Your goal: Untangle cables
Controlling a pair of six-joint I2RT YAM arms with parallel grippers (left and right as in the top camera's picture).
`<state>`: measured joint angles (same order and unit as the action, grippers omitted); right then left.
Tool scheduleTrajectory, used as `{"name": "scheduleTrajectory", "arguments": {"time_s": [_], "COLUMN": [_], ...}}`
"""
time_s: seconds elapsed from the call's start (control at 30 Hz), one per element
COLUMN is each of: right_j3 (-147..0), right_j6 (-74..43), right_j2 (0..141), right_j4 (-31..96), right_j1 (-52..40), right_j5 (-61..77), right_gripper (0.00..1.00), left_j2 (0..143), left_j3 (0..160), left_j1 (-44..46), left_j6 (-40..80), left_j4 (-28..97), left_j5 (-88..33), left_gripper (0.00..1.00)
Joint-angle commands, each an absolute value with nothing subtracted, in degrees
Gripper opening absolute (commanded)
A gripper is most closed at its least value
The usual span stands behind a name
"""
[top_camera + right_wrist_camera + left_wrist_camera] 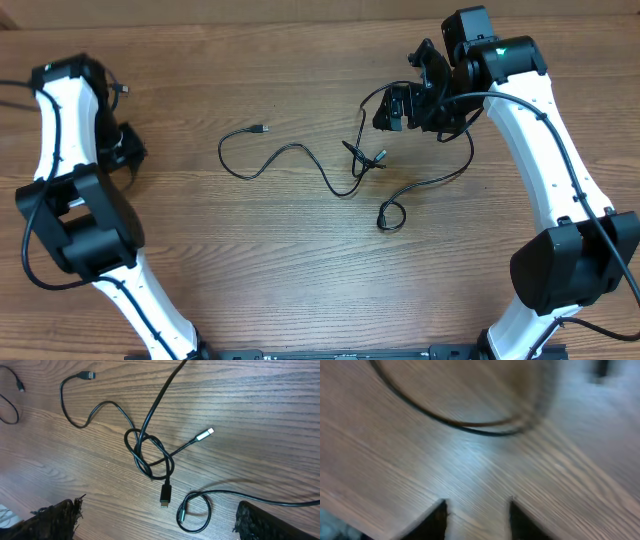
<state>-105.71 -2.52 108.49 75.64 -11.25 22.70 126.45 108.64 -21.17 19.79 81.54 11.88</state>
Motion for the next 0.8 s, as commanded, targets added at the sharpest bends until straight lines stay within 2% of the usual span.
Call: {"name": "scheduleTrajectory", "arguments": {"time_s": [0.0, 0.03, 0.33, 0.57, 0.77], "right_j3": [-105.7, -105.7, -105.7, -105.7, -105.7], "right_j6": [-1.8, -1.8, -1.9, -1.9, -1.9], "right_j2": [107.5, 107.5, 107.5, 107.5, 107.5], "right_j4": [75.3, 75.0, 74.7, 74.3, 74.8], "right_j1": [-11.2, -11.2, -11.2, -11.2, -11.2], "right_j5": [23.3, 23.3, 23.3, 23.3, 23.3], "right_gripper": [1.00, 1.00, 1.00, 1.00, 1.00], "left_j2": [125.4, 125.4, 125.4, 125.4, 125.4], "left_j3": [103.3, 101.2, 93.0, 90.9, 90.8], "left_j1": [-24.6, -26.1, -32.7, -33.3, -33.3], "left_j6": [22.3, 22.3, 22.3, 27.2, 28.1], "left_j4": [79.0, 77.3, 69.3, 61.9, 55.1], "left_j5": [15.0, 15.0, 15.2, 14.9, 9.3], "left_gripper": [0.10, 0.04, 0.04, 0.04, 0.04]}}
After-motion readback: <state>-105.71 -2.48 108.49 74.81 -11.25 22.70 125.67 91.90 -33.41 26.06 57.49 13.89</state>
